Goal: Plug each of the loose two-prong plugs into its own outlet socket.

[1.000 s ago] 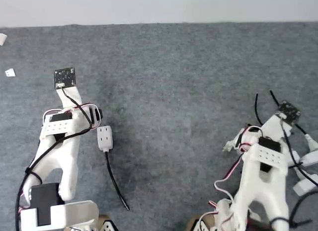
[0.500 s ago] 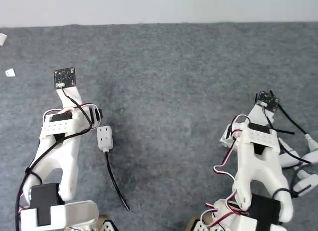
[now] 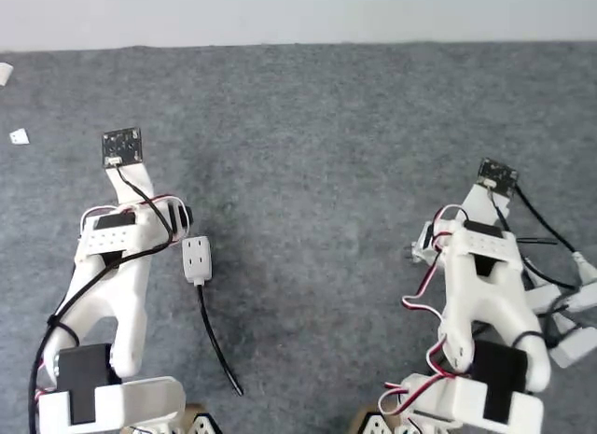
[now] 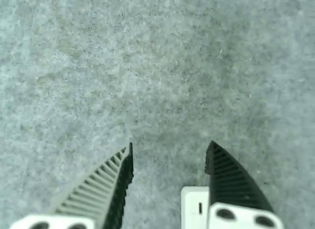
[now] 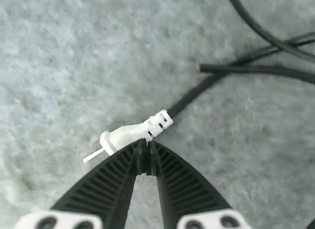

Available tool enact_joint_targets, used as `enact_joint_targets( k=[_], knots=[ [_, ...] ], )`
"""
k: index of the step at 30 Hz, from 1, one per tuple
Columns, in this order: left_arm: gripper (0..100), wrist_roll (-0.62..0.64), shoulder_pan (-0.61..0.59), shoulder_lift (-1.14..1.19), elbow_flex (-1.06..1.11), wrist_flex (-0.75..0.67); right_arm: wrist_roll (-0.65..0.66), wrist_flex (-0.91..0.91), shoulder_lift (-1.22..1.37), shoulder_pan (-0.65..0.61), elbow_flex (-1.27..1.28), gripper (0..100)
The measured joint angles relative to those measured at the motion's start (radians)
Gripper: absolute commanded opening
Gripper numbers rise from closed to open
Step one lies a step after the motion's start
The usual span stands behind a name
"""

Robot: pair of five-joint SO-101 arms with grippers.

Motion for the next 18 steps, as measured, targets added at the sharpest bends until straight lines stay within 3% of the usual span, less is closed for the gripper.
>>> enact_joint_targets(
  k=[7, 10, 14, 18],
  knots=[
    [23, 0.000, 0.000, 0.000, 0.000, 0.000, -0.017, -0.014, 0.000, -0.002, -0.025, 1.3],
    [23, 0.000, 0.000, 0.000, 0.000, 0.000, -0.112, 0.041, -0.015, 0.009, -0.025, 2.5],
    [23, 0.000, 0.000, 0.000, 0.000, 0.000, -0.275, 0.170, -0.069, 0.021, -0.025, 11.7],
    [23, 0.000, 0.000, 0.000, 0.000, 0.000, -0.373, 0.164, -0.075, 0.025, -0.025, 14.7]
  ],
)
